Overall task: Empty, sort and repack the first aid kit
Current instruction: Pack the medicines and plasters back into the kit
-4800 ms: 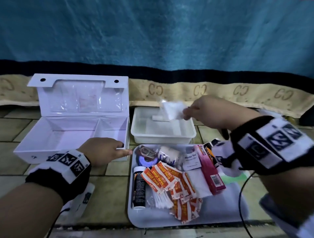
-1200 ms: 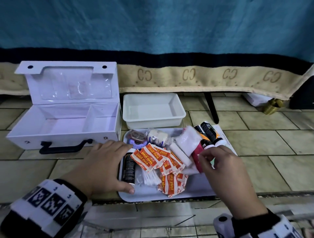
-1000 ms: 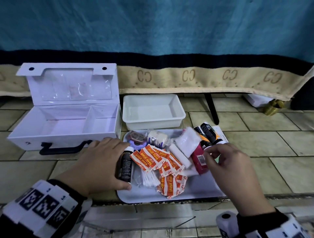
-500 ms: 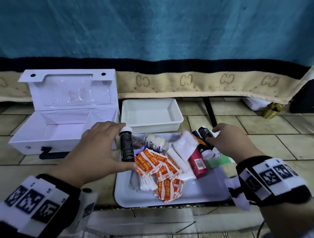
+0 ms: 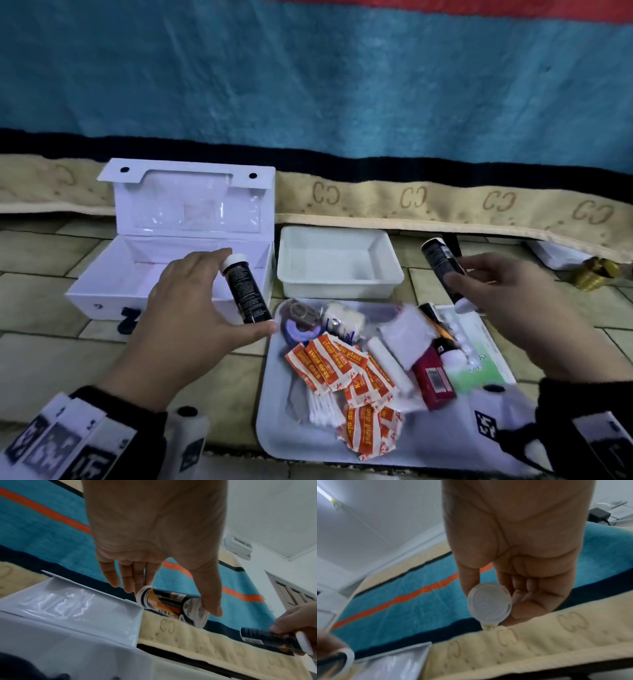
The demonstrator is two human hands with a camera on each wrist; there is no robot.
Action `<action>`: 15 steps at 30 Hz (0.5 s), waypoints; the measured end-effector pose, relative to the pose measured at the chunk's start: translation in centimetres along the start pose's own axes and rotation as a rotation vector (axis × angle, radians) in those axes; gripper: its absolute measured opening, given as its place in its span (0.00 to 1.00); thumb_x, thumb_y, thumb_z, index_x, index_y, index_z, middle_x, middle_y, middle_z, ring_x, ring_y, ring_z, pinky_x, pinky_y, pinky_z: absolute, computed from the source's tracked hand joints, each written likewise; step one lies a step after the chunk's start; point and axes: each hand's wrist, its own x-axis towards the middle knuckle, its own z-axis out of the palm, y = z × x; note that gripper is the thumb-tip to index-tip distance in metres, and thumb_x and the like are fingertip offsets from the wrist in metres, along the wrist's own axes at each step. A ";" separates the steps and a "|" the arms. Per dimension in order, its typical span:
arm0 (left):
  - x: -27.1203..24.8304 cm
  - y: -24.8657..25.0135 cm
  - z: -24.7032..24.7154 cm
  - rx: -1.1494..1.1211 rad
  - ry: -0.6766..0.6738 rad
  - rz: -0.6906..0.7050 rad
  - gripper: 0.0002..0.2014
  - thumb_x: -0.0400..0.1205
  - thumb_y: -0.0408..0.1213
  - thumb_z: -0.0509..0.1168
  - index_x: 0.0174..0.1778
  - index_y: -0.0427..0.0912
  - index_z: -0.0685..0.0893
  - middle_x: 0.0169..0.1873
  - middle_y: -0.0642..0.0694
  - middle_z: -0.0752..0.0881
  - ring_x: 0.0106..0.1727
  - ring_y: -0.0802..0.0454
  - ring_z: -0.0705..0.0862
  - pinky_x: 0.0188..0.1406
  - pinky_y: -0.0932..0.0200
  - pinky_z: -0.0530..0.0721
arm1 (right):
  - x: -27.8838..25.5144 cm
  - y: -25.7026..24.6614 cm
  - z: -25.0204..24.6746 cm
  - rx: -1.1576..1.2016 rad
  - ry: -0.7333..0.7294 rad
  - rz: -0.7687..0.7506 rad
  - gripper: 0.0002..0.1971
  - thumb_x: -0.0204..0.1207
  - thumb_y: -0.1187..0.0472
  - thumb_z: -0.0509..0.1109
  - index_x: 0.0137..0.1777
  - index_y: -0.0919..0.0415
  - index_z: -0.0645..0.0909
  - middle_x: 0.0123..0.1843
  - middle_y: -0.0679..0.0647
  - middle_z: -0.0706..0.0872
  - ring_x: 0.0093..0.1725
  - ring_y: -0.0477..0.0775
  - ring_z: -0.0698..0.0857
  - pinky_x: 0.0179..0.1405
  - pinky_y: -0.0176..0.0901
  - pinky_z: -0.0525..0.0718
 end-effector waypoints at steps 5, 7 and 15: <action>1.4 -5.6 -2.9 -0.045 0.071 -0.122 0.53 0.53 0.62 0.79 0.75 0.52 0.68 0.70 0.51 0.73 0.73 0.50 0.67 0.69 0.48 0.71 | -2.5 -4.6 7.4 0.329 -0.144 0.001 0.11 0.73 0.61 0.74 0.55 0.56 0.85 0.47 0.59 0.88 0.27 0.50 0.87 0.39 0.52 0.86; 2.4 -8.4 -4.2 -0.041 0.087 -0.152 0.52 0.56 0.60 0.80 0.76 0.52 0.68 0.70 0.49 0.73 0.71 0.49 0.70 0.66 0.48 0.74 | -3.0 -6.7 11.3 0.389 -0.210 0.028 0.10 0.74 0.62 0.73 0.55 0.57 0.84 0.48 0.60 0.86 0.23 0.49 0.84 0.29 0.44 0.83; 7.3 -16.5 -5.8 0.295 -0.027 -0.124 0.52 0.58 0.72 0.68 0.77 0.54 0.62 0.67 0.50 0.72 0.71 0.49 0.66 0.69 0.46 0.65 | -2.4 -14.8 25.9 0.326 -0.208 -0.028 0.07 0.77 0.58 0.70 0.53 0.54 0.83 0.44 0.53 0.87 0.27 0.47 0.82 0.31 0.38 0.83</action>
